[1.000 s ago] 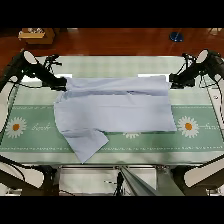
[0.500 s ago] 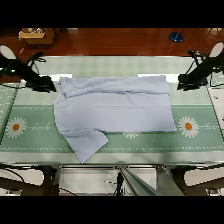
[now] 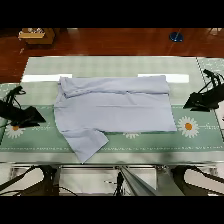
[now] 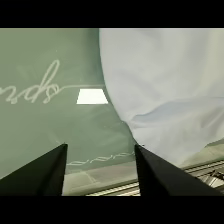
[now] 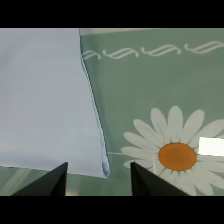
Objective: Fold the shirts.
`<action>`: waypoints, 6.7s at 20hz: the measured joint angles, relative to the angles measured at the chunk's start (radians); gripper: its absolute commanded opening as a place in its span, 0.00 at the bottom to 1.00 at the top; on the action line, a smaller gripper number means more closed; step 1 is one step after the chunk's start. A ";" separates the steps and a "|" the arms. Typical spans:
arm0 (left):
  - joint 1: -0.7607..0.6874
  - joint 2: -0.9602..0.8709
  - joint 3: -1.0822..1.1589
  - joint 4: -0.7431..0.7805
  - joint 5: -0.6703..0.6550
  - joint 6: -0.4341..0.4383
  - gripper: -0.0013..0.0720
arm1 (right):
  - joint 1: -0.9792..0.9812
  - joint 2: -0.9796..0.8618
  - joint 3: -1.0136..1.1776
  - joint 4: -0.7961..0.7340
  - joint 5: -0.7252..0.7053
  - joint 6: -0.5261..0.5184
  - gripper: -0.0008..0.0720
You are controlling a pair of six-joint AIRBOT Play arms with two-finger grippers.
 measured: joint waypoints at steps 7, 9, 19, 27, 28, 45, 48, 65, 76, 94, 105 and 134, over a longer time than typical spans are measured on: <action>0.005 0.093 -0.230 -0.071 0.028 0.034 0.84 | -0.082 0.106 -0.203 0.144 -0.095 -0.055 0.68; -0.021 0.098 -0.270 -0.086 0.056 0.039 0.84 | -0.087 0.113 -0.226 0.159 -0.103 -0.061 0.68; -0.232 0.047 -0.344 -0.209 0.233 0.006 0.70 | -0.092 0.121 -0.253 0.179 -0.102 -0.065 0.68; -0.346 -0.043 -0.346 -0.242 0.330 -0.019 0.05 | -0.111 0.190 -0.258 0.158 -0.109 -0.061 0.68; -0.348 -0.045 -0.346 -0.241 0.330 -0.018 0.05 | -0.129 0.195 -0.267 0.148 -0.109 -0.060 0.68; -0.352 -0.044 -0.346 -0.218 0.312 0.040 0.05 | -0.130 0.183 -0.587 0.319 -0.334 -0.047 0.19; -0.353 -0.037 -0.336 -0.208 0.310 0.056 0.05 | -0.078 0.171 -0.595 0.338 -0.363 -0.031 0.03; -0.292 0.127 0.093 -0.420 0.437 0.082 0.05 | 0.156 0.245 -0.168 0.428 -0.685 -0.028 0.02; -0.293 -0.414 0.484 -0.435 0.435 0.099 0.05 | 0.235 -0.254 0.135 0.433 -0.834 0.019 0.02; -0.158 -0.538 0.674 -0.328 0.133 0.068 0.45 | 0.063 -0.284 0.164 0.260 -0.645 0.072 0.84; -0.231 -0.495 0.679 -0.304 0.095 0.059 0.25 | 0.146 -0.448 0.165 0.469 -0.515 0.007 0.03; -1.108 -0.607 0.681 -0.700 0.472 -0.064 0.05 | 0.175 0.470 0.181 0.314 -0.088 0.167 0.03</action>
